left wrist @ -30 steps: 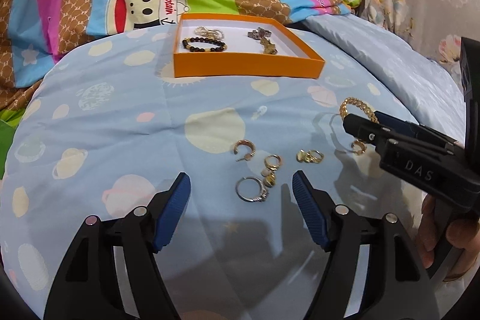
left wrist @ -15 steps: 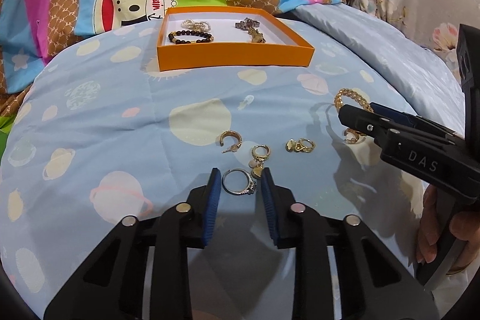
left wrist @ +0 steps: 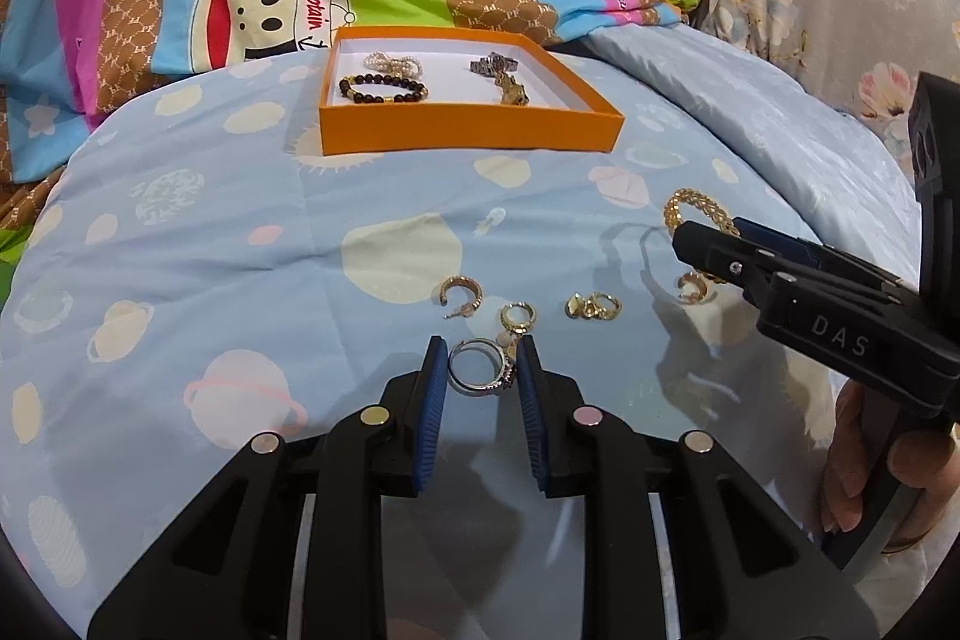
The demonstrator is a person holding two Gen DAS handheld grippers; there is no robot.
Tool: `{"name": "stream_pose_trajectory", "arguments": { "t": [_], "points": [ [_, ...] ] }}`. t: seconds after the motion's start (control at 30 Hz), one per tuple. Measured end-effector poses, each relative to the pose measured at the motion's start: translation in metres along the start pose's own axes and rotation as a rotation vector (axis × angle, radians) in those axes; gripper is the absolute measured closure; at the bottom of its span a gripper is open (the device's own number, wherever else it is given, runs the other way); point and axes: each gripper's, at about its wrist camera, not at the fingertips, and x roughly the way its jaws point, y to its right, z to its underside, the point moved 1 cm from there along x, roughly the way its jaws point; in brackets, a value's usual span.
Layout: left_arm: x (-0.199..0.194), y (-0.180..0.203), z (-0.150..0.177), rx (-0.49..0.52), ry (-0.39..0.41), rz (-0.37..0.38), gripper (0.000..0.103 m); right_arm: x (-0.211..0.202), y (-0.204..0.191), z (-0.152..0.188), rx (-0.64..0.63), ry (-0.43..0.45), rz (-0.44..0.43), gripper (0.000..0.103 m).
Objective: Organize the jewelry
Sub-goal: 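Carry the bangle and silver ring into the orange box and open both tools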
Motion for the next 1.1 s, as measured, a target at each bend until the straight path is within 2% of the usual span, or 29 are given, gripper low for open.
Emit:
{"name": "stream_pose_trajectory", "arguments": {
  "t": [0.13, 0.3, 0.4, 0.5, 0.6, 0.7, 1.03, 1.1],
  "points": [
    [-0.012, -0.009, -0.019, -0.024, 0.044, -0.009, 0.08, -0.011, -0.002, -0.019, -0.012, 0.036, -0.039, 0.048],
    [-0.02, -0.022, -0.077, -0.036, 0.136, -0.034, 0.08, 0.0, -0.009, -0.074, -0.066, 0.069, -0.042, 0.048],
    [-0.003, -0.026, -0.115, -0.031, 0.18, -0.066, 0.08, 0.025, -0.01, -0.102, -0.039, 0.068, -0.067, 0.048],
    [0.025, -0.031, -0.136, -0.059, 0.166, -0.058, 0.08, 0.055, -0.009, -0.115, -0.01, 0.047, -0.088, 0.048],
    [0.061, -0.038, -0.144, -0.089, 0.124, -0.073, 0.08, 0.084, -0.01, -0.116, -0.003, 0.013, -0.078, 0.048],
    [0.081, -0.042, -0.142, -0.103, 0.1, -0.086, 0.08, 0.102, -0.007, -0.113, 0.015, -0.013, -0.088, 0.048],
    [0.095, -0.048, -0.137, -0.082, 0.094, -0.145, 0.08, 0.12, -0.002, -0.106, 0.025, -0.031, -0.105, 0.046],
    [0.096, -0.048, -0.136, -0.079, 0.091, -0.165, 0.076, 0.118, -0.002, -0.106, 0.029, -0.021, -0.107, 0.046]
  ]
}}
